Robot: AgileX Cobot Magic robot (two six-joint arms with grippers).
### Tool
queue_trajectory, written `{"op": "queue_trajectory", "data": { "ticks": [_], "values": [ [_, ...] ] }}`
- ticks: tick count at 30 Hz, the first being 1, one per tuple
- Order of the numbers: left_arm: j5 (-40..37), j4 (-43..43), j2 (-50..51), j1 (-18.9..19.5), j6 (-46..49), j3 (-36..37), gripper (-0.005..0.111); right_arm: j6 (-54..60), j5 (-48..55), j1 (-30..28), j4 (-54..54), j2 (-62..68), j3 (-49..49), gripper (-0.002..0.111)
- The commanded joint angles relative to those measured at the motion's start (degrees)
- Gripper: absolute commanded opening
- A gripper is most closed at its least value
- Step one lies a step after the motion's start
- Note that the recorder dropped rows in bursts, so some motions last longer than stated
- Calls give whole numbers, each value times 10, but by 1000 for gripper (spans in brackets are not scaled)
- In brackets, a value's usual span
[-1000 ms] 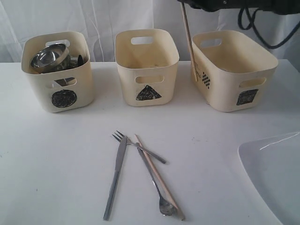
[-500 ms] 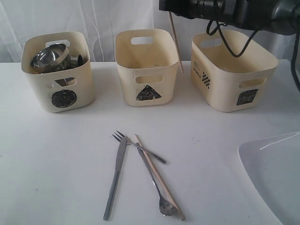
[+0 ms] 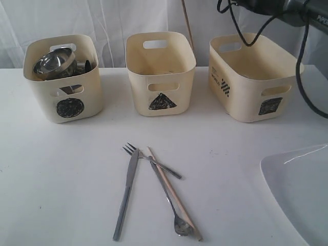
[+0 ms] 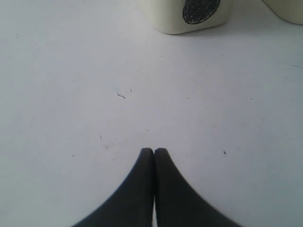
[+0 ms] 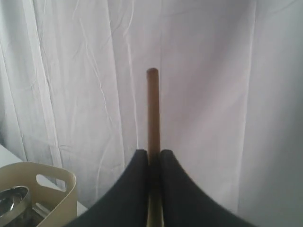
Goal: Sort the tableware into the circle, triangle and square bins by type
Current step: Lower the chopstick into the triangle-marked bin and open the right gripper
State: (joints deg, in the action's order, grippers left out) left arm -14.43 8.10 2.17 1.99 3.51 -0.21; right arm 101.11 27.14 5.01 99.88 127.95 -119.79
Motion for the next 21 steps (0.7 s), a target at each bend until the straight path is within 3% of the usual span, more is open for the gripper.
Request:
{"op": "queue_trajectory", "data": {
  "ticks": [1,8,14,17,21],
  "values": [
    [-1,8,1,2,0,2,0,6,11,1,1,31,-4,1],
    [-1,8,1,2,0,2,0,45,67,6,1,47,-9,24],
    [-1,8,1,2,0,2,0,23,48,10,1,46,-9,28],
    [-1,8,1,2,0,2,0,-110,47,2,1,41,-9,28],
    [-1,8,1,2,0,2,0,-377,69,-16,-193,16,-9,19]
  ]
}}
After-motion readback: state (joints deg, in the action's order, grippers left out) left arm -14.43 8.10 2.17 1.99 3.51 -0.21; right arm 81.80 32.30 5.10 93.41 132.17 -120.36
